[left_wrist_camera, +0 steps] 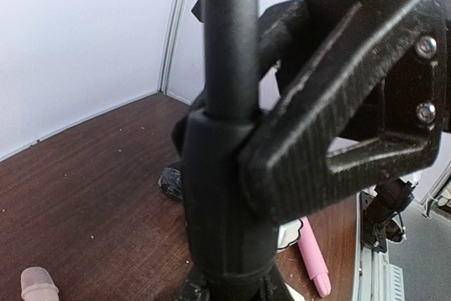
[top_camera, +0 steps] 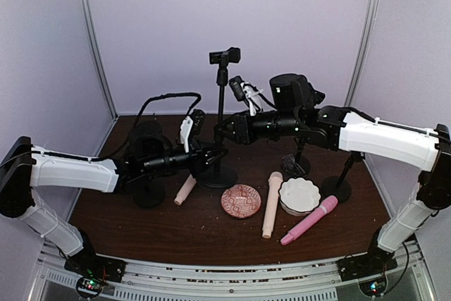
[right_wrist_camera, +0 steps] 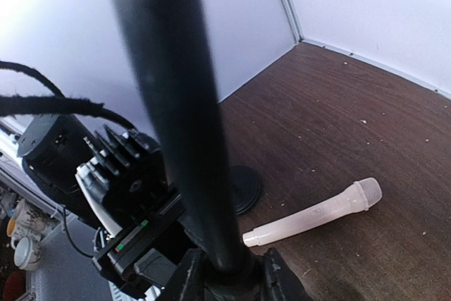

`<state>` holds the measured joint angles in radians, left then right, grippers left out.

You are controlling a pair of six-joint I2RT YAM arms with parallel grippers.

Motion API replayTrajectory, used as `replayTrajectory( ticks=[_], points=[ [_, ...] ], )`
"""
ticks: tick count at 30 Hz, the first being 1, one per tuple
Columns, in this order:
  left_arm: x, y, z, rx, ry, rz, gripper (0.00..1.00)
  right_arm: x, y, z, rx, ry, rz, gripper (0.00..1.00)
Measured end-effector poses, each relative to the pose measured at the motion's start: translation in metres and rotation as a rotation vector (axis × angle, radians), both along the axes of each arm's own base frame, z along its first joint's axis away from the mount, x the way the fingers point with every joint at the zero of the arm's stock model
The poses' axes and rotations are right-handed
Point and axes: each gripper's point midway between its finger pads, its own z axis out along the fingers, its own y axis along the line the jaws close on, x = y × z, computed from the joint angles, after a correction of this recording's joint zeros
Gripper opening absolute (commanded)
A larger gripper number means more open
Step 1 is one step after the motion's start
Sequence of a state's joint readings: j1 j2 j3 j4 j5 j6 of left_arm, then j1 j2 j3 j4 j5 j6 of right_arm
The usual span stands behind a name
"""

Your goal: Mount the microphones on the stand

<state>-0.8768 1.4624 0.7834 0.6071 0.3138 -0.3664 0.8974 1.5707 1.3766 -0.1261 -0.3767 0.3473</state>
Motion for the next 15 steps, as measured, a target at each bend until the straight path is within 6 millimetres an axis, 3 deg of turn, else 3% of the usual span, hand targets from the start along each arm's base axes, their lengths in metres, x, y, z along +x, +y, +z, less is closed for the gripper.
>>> replayTrajectory(
  ticks=[7,11,15],
  points=[
    [0.002,0.002,-0.007,0.021,0.02,0.002,0.0,-0.004,0.004,-0.004,-0.029,-0.029,0.081,0.0],
    [-0.01,0.0,-0.007,0.025,0.012,-0.091,0.0,-0.015,0.002,-0.005,-0.049,-0.107,0.223,0.0],
    [-0.027,-0.006,-0.006,0.02,0.008,-0.213,0.0,-0.026,-0.005,-0.005,-0.041,-0.155,0.371,0.34]
  ],
)
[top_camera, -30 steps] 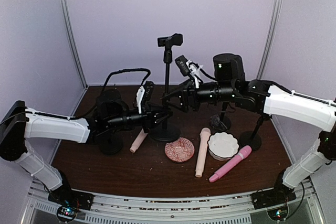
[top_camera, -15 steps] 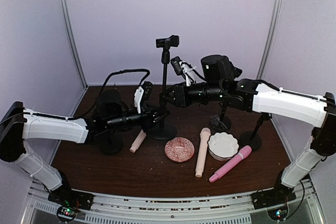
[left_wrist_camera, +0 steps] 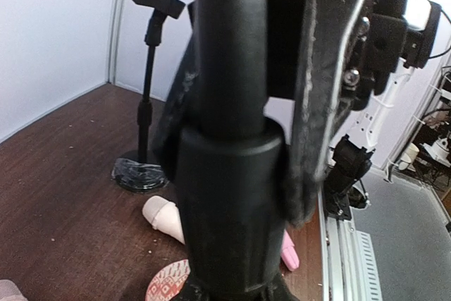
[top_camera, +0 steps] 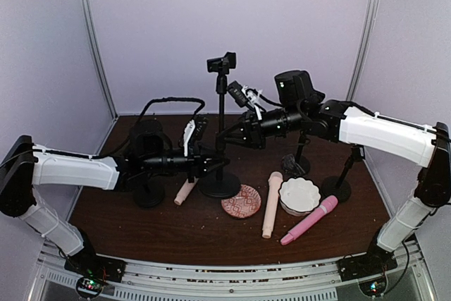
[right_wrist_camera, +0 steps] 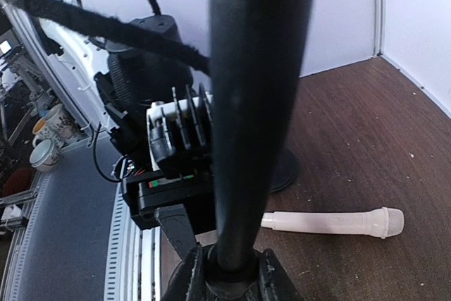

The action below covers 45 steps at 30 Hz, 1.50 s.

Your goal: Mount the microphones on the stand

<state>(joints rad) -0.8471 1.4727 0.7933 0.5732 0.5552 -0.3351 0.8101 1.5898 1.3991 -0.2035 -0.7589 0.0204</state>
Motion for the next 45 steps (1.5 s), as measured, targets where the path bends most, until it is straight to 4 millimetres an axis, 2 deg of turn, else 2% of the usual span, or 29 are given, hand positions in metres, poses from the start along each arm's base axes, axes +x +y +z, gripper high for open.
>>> replayTrajectory(
  ticks=[2,5,13,19,21,26,29,33,40,45],
  points=[
    [-0.005,-0.002,0.001,-0.003,-0.001,-0.036,0.0,-0.002,-0.003,0.0,-0.002,-0.015,0.029,0.43],
    [-0.009,-0.002,0.0,-0.005,0.006,-0.066,0.0,0.004,-0.007,-0.005,-0.027,-0.048,0.015,0.48],
    [-0.002,-0.001,-0.005,0.004,0.017,-0.044,0.0,0.018,-0.024,-0.019,-0.076,-0.021,-0.037,0.53],
    [0.002,-0.002,0.005,-0.033,-0.02,-0.02,0.0,0.032,-0.045,-0.033,-0.121,0.016,-0.147,0.59],
    [0.009,-0.001,0.003,-0.024,-0.018,0.023,0.0,0.025,-0.043,-0.031,-0.103,0.033,-0.157,0.62],
    [0.028,0.004,-0.009,0.033,0.001,0.142,0.0,0.005,-0.018,-0.015,-0.048,0.05,-0.182,0.64],
    [0.037,0.008,-0.017,0.073,0.001,0.204,0.0,0.003,-0.006,-0.006,-0.024,0.072,-0.251,0.63],
    [0.043,0.014,-0.021,0.108,-0.012,0.256,0.0,0.024,-0.001,0.006,0.02,0.098,-0.386,0.62],
    [0.043,0.018,-0.015,0.117,-0.044,0.28,0.0,0.051,0.012,-0.007,0.003,0.159,-0.486,0.54],
    [0.043,0.019,-0.016,0.127,-0.049,0.286,0.0,0.05,0.017,-0.015,-0.003,0.196,-0.484,0.33]
  ],
)
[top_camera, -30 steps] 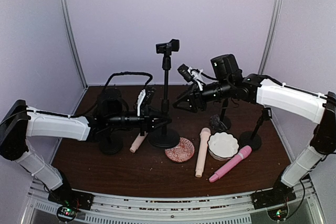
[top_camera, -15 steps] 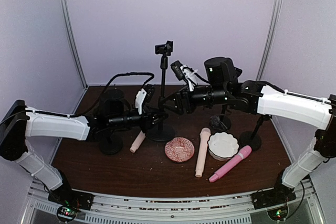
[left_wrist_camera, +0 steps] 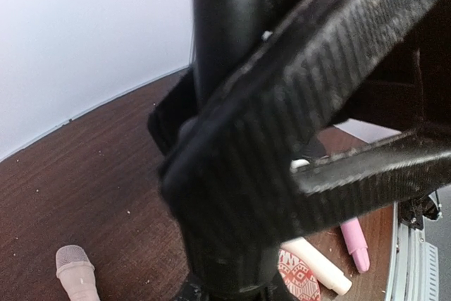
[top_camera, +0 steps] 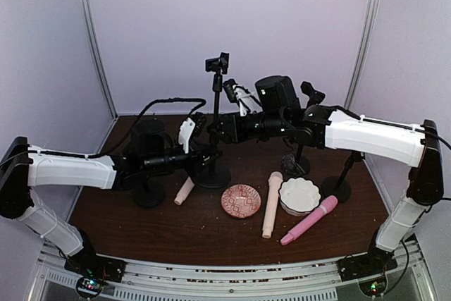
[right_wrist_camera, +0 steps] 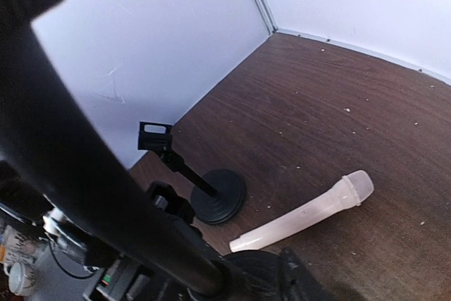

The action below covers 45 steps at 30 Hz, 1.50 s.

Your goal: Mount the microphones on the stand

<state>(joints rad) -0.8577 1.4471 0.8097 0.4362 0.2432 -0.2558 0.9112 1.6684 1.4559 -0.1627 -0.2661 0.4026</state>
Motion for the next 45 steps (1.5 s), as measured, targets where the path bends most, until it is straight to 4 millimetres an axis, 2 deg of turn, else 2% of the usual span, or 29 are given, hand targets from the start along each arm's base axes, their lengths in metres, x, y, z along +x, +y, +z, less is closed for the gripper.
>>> replayTrajectory(
  ticks=[4,7,10,16,20,24,32,37,39,43,45],
  points=[
    [0.001,0.0,0.001,-0.002,-0.004,0.007,0.0,-0.005,0.005,0.005,0.027,0.027,0.016,0.13],
    [0.001,0.0,0.001,-0.004,-0.001,0.014,0.0,-0.005,0.005,0.005,0.026,0.027,0.02,0.02],
    [0.001,0.0,0.001,-0.003,0.001,0.009,0.0,-0.008,0.007,0.004,0.023,0.02,0.059,0.0],
    [-0.013,-0.004,0.004,-0.031,0.024,-0.11,0.0,-0.018,0.003,0.006,0.063,0.014,0.258,0.0],
    [-0.029,-0.008,0.002,-0.036,0.053,-0.212,0.0,-0.03,-0.001,0.001,0.055,-0.013,0.382,0.3],
    [-0.039,-0.01,0.003,-0.043,0.064,-0.271,0.0,-0.037,-0.004,0.001,0.015,-0.056,0.433,0.41],
    [-0.043,-0.013,0.007,-0.066,0.064,-0.297,0.0,-0.036,-0.027,0.003,-0.057,-0.083,0.405,0.44],
    [-0.042,-0.014,0.019,-0.103,0.033,-0.302,0.0,-0.008,-0.064,-0.016,-0.158,-0.064,0.26,0.48],
    [-0.04,-0.015,0.02,-0.105,0.027,-0.283,0.0,-0.004,-0.073,-0.027,-0.176,-0.042,0.22,0.52],
    [-0.026,-0.011,0.017,-0.094,0.026,-0.203,0.0,-0.022,-0.069,-0.036,-0.156,-0.011,0.192,0.53],
    [-0.02,-0.009,0.014,-0.083,0.029,-0.165,0.0,-0.031,-0.059,-0.03,-0.128,-0.015,0.186,0.53]
  ],
)
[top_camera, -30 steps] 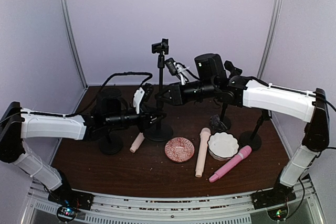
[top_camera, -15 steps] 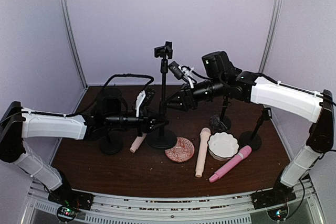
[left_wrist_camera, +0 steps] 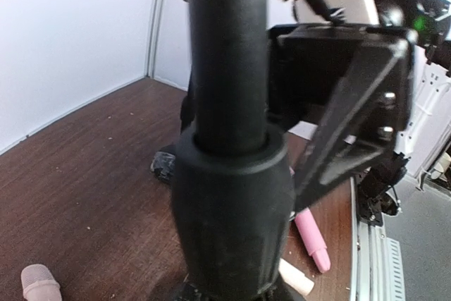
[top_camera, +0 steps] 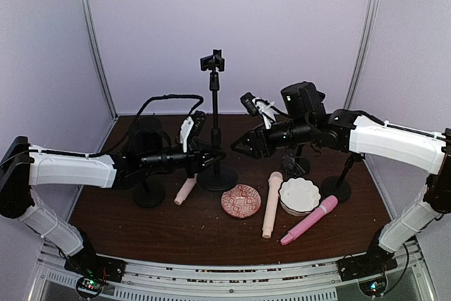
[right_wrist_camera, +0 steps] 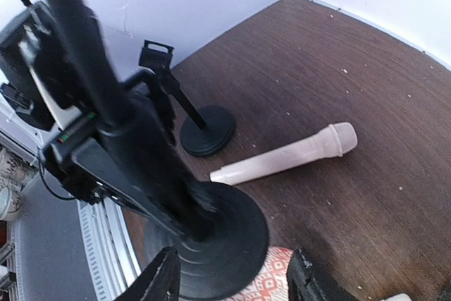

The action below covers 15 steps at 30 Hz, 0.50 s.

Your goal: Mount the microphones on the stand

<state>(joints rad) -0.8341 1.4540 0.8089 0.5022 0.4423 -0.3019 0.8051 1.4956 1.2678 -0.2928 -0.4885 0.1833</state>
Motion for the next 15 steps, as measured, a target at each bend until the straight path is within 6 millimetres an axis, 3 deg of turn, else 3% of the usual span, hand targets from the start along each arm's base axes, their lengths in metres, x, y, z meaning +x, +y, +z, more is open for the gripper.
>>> replayTrajectory(
  ticks=[4,8,15],
  points=[
    [0.009,0.004,-0.005,0.019,0.008,0.058,0.0,-0.008,0.02,0.019,0.077,-0.028,-0.015,0.53],
    [0.012,0.005,-0.01,0.037,0.018,0.086,0.0,-0.002,0.027,0.031,0.127,-0.027,-0.054,0.53],
    [0.01,0.005,-0.014,0.055,0.029,0.093,0.0,0.013,0.044,0.031,0.155,-0.002,-0.083,0.5]
  ],
)
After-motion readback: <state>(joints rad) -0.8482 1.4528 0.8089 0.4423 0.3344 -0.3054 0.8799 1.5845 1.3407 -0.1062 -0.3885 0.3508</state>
